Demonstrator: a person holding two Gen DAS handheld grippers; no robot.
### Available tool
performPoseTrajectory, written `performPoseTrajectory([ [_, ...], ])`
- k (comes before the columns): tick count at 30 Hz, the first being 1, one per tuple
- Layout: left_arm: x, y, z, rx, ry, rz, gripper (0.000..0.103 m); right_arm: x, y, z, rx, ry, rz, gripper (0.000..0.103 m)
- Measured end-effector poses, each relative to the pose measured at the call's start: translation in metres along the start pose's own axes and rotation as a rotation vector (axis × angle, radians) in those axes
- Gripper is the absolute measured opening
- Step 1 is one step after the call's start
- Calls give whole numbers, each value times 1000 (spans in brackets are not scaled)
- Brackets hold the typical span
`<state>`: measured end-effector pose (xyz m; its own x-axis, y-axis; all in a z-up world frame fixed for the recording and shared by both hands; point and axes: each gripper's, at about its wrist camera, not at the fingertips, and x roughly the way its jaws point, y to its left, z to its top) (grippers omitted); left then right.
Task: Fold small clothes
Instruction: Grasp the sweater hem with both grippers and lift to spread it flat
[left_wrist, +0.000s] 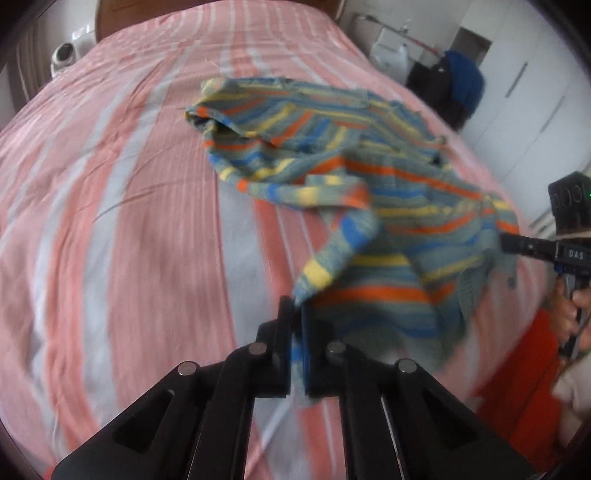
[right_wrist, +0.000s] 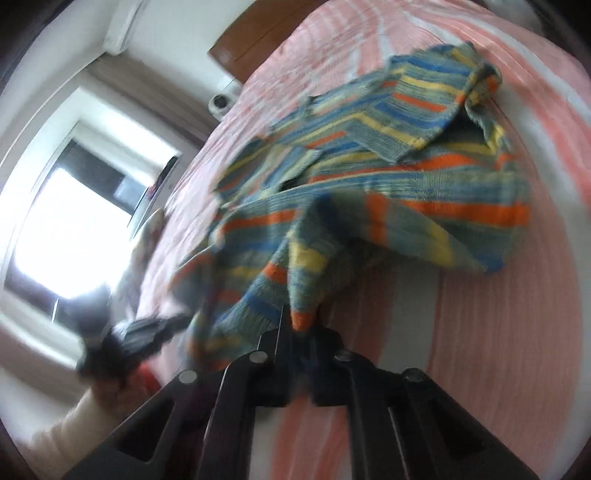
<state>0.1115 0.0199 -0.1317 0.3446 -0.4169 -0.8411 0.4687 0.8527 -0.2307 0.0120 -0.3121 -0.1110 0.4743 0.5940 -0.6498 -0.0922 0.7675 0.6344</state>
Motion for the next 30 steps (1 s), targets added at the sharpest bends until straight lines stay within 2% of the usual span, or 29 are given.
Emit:
performPoseTrajectory([
  [2, -25, -1, -16, -6, 20, -43, 2, -36, 12, -16, -24, 47, 3, 6],
  [4, -37, -2, -28, -20, 51, -48, 2, -63, 19, -33, -44, 94, -8, 6],
  [8, -29, 4, -51, -53, 122, 26, 2, -78, 2, -70, -1, 214, -107, 6],
  [10, -21, 12, -60, -77, 151, 75, 2, -77, -17, -83, 34, 227, -179, 6],
  [12, -15, 14, -65, -91, 163, 94, 2, -77, -39, -94, 92, 232, -232, 6],
  [13, -13, 13, -65, -84, 159, 100, 3, -75, -45, -95, 104, 228, -247, 6],
  [15, -9, 8, -64, -71, 161, 104, 9, -81, -49, -100, 138, 191, -222, 8],
  [16, -9, 6, -64, -72, 161, 99, 19, -82, -50, -100, 154, 170, -206, 10],
  [17, -8, 5, -66, -76, 157, 75, 42, -84, -51, -101, 166, 156, -192, 14],
  [18, -10, 4, -68, -81, 153, 57, 64, -84, -52, -101, 177, 154, -173, 25],
  [19, -10, 2, -70, -89, 142, 44, 68, -85, -53, -103, 190, 151, -135, 37],
  [20, -7, 0, -72, -94, 134, 36, 54, -83, -54, -102, 200, 148, -108, 42],
  [21, -2, -4, -73, -85, 152, 41, 5, -83, -55, -107, 198, 149, -97, 43],
  [22, 7, -9, -74, -60, 183, 79, 7, -78, -54, -110, 183, 156, -97, 36],
  [24, 7, -12, -73, -45, 185, 105, 3, -66, -44, -112, 120, 192, -162, 3],
  [26, -10, -11, -71, -38, 170, 131, 3, -70, -38, -112, 97, 224, -223, 3],
  [30, -38, -5, -71, -26, 145, 166, 3, -115, -25, -108, 7, 221, -394, 3],
])
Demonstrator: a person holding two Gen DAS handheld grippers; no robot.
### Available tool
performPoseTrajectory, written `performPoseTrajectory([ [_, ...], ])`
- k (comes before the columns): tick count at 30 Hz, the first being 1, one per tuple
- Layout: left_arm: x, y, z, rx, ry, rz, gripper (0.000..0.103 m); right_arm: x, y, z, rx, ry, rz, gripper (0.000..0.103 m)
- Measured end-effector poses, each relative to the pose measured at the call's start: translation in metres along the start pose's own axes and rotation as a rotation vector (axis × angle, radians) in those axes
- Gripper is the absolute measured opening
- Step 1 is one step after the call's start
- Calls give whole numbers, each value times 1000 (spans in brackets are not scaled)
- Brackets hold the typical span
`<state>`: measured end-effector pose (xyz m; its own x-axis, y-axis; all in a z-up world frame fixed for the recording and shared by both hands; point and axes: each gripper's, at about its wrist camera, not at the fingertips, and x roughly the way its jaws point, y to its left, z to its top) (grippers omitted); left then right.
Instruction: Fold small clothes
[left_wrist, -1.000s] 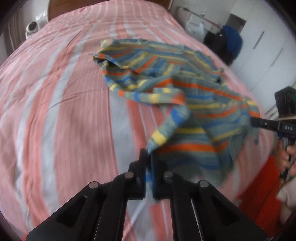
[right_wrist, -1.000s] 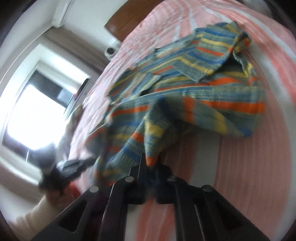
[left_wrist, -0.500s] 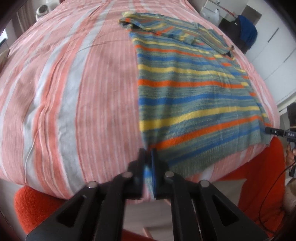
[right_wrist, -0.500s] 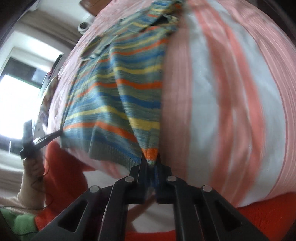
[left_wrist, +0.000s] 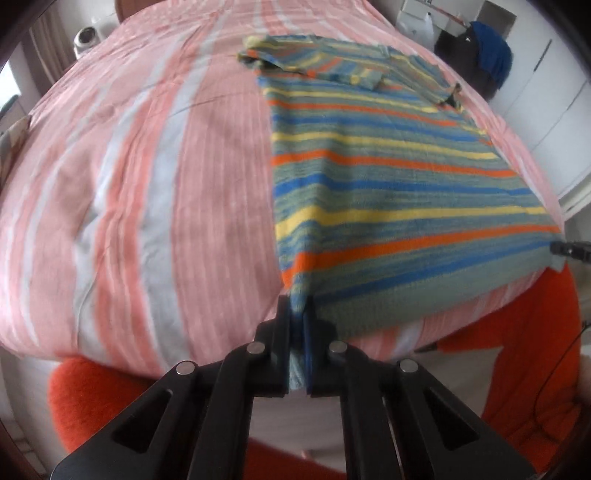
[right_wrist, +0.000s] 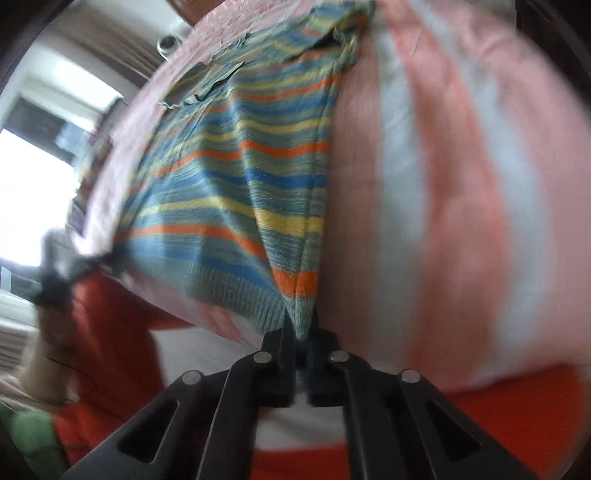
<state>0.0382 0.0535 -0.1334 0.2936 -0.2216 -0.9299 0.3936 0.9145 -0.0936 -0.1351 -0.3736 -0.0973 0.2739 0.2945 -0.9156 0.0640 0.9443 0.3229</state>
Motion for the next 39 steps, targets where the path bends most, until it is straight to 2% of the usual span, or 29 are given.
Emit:
performPoseTrajectory([
  [3, 18, -7, -5, 29, 38, 50, 3, 0, -4, 0, 5, 13, -53, 3],
  [6, 47, -16, -13, 65, 52, 117, 3, 47, -7, -3, -16, 93, -129, 2],
  [8, 51, -19, -12, 78, 43, 143, 3, 61, -13, -3, -8, 94, -146, 2],
  [14, 53, -14, -11, 31, 18, 127, 4, 55, -28, -3, 38, 60, -106, 2],
  [17, 50, -13, -11, 13, 7, 123, 7, 39, -46, -18, 52, 46, -103, 2],
  [20, 39, -5, -29, -4, -1, 117, 10, 40, -42, -18, 56, 25, -106, 2],
  [22, 35, -2, -33, -10, 1, 114, 16, 37, -45, -22, 76, 10, -96, 2],
  [23, 33, -1, -34, -12, 3, 118, 24, 39, -41, -22, 82, 5, -91, 2],
  [24, 30, -1, -37, -14, 7, 122, 38, 40, -38, -23, 88, 0, -87, 3],
  [25, 20, -1, -43, -14, 12, 126, 46, 38, -39, -25, 95, -2, -76, 10],
  [26, 11, -1, -47, -18, 13, 130, 62, 34, -42, -28, 109, 5, -59, 13],
  [27, 5, -1, -50, -19, 10, 130, 67, 35, -40, -31, 117, 17, -53, 25],
  [28, -4, 1, -54, -18, 4, 125, 67, 32, -43, -36, 126, 40, -53, 44],
  [30, -18, 5, -58, -18, -4, 128, 68, 19, -50, -49, 128, 75, -103, 63],
  [32, -31, 17, -54, -35, -41, 140, 69, 1, -58, -55, 110, 70, -173, 63],
  [34, -47, 28, -43, -63, -96, 153, 76, -24, -66, -51, 90, 26, -244, 63],
  [36, -66, 41, -25, -106, -190, 171, 88, -56, -71, -30, 38, -69, -349, 63],
  [37, -72, 47, -19, -128, -227, 187, 90, -71, -70, -14, 2, -124, -398, 63],
  [39, -77, 57, 1, -199, -299, 225, 91, -88, -61, 16, -66, -213, -437, 63],
])
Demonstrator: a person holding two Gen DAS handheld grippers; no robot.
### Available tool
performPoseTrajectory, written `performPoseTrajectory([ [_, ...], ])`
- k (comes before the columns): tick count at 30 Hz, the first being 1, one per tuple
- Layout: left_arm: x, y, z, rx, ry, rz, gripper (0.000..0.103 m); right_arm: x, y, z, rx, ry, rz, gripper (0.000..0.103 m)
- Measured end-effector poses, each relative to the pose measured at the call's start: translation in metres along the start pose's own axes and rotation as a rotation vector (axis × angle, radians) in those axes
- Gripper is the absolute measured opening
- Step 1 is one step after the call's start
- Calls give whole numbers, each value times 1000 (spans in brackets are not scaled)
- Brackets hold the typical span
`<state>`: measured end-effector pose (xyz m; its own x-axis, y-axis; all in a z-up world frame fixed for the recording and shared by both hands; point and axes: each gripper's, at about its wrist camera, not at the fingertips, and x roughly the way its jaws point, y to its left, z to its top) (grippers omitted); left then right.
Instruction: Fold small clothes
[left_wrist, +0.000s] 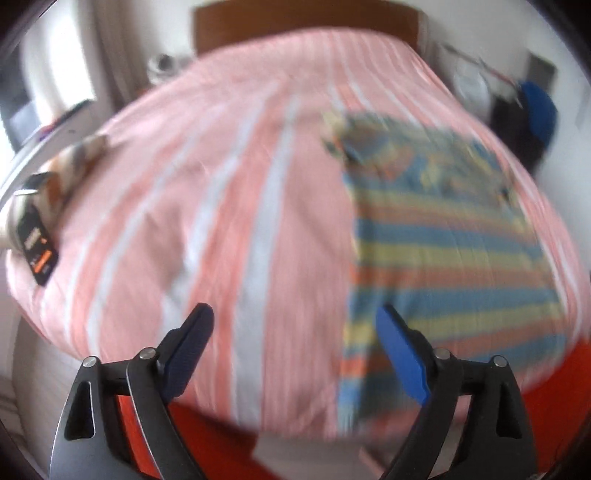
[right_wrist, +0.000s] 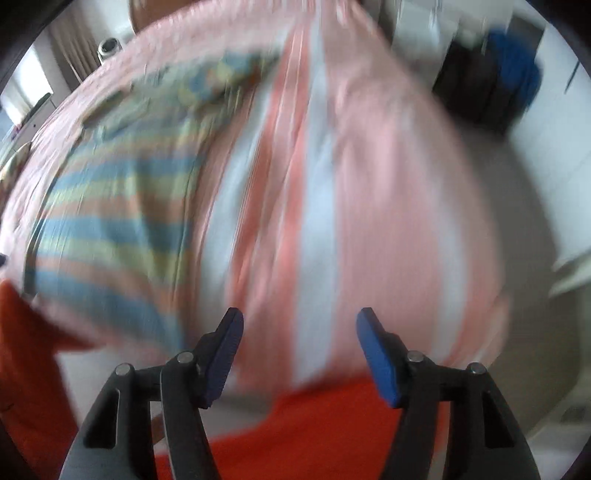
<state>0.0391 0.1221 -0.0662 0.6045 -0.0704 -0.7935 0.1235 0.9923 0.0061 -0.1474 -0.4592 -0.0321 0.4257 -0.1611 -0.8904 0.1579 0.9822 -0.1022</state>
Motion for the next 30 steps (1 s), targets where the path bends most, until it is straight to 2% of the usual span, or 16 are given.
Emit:
performPoseTrajectory([
  [2, 7, 3, 11, -76, -27, 35, 91, -5, 13, 40, -82, -116, 14, 64],
  [4, 15, 5, 11, -131, -11, 35, 91, 8, 39, 79, -187, -166, 68, 65],
  [6, 19, 10, 0, -179, 28, 4, 91, 29, 70, 109, -274, -183, 114, 64],
  [7, 19, 13, -8, -189, 49, -3, 91, 46, 90, 125, -339, -187, 136, 64],
  [11, 21, 14, -33, -177, 102, 54, 91, 104, 157, 162, -496, -148, 172, 64],
  [13, 25, 19, -39, -183, 122, 72, 91, 139, 179, 182, -515, -123, 168, 63],
  [15, 30, 26, -45, -195, 148, 91, 91, 164, 183, 193, -465, -95, 175, 61],
  [16, 31, 30, -48, -201, 155, 99, 91, 173, 173, 202, -386, -72, 195, 36],
  [17, 31, 35, -50, -209, 154, 106, 91, 175, 165, 208, -333, -66, 197, 15],
  [18, 31, 38, -50, -214, 150, 109, 91, 171, 153, 216, -271, -77, 191, 4],
  [20, 34, 41, -49, -222, 142, 115, 91, 147, 110, 226, -161, -141, 176, 4],
  [24, 48, 36, -44, -239, 151, 93, 91, 107, -4, 225, 9, -214, -4, 4],
  [26, 53, 27, -43, -235, 156, 74, 91, 98, -66, 213, 95, -195, -109, 4],
  [28, 54, 17, -41, -221, 158, 61, 91, 98, -100, 199, 157, -162, -151, 4],
  [30, 51, 5, -39, -187, 154, 54, 91, 103, -130, 181, 229, -124, -151, 4],
])
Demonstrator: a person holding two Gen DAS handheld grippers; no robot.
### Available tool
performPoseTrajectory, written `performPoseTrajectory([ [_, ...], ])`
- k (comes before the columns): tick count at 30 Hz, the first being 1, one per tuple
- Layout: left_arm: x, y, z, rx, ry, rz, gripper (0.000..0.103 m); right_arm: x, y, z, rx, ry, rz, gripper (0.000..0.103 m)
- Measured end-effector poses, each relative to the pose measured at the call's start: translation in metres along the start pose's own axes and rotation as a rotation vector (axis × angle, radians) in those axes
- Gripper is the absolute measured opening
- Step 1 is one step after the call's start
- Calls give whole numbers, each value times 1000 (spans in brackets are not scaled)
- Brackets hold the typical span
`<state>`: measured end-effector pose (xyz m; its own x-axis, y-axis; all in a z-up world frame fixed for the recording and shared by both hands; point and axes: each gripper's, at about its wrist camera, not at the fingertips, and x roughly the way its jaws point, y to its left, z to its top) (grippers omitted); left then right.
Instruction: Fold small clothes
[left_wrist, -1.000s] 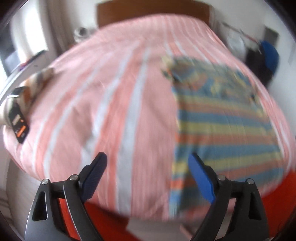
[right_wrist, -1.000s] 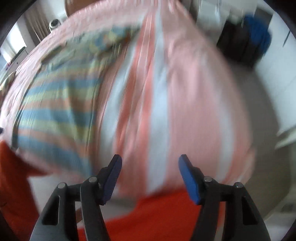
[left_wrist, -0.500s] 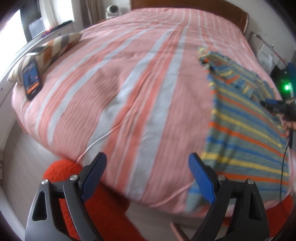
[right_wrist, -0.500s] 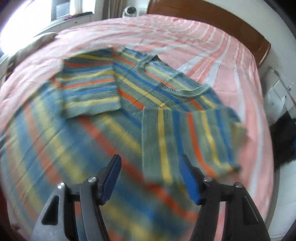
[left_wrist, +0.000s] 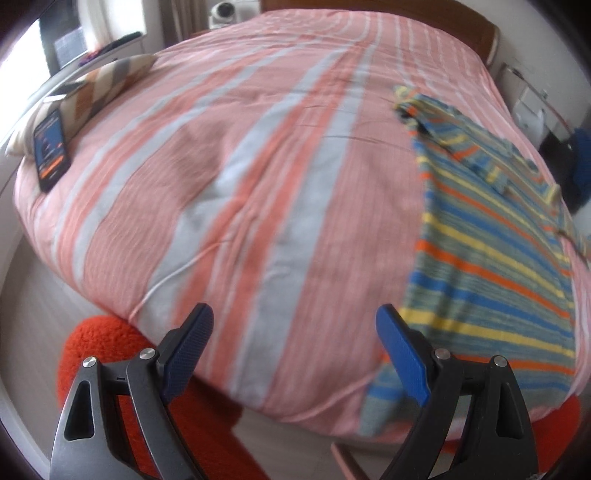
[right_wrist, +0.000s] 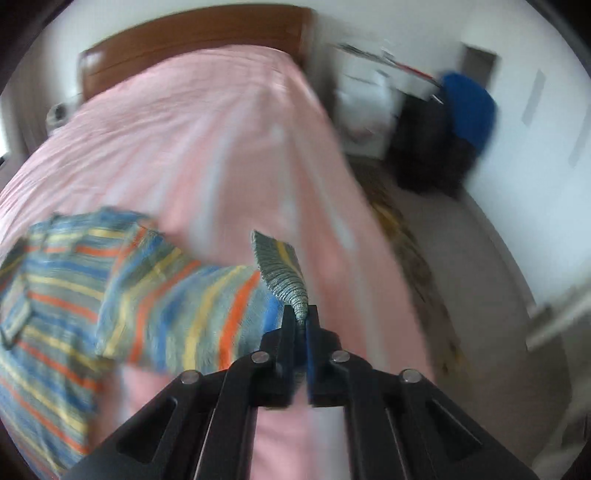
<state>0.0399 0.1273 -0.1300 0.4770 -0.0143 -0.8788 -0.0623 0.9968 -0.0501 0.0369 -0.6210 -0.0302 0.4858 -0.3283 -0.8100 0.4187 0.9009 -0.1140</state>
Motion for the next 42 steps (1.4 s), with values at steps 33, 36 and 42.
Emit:
performPoseTrajectory([
  [33, -3, -184, 111, 650, -200, -73, 97, -1, 9, -92, 107, 44, 149, 41],
  [36, 36, -237, 109, 857, -184, -82, 97, -36, 27, -114, 111, -14, 240, 44],
  [42, 108, -259, 125, 833, -39, -128, 29, -71, 64, -167, 101, -65, 329, 44],
])
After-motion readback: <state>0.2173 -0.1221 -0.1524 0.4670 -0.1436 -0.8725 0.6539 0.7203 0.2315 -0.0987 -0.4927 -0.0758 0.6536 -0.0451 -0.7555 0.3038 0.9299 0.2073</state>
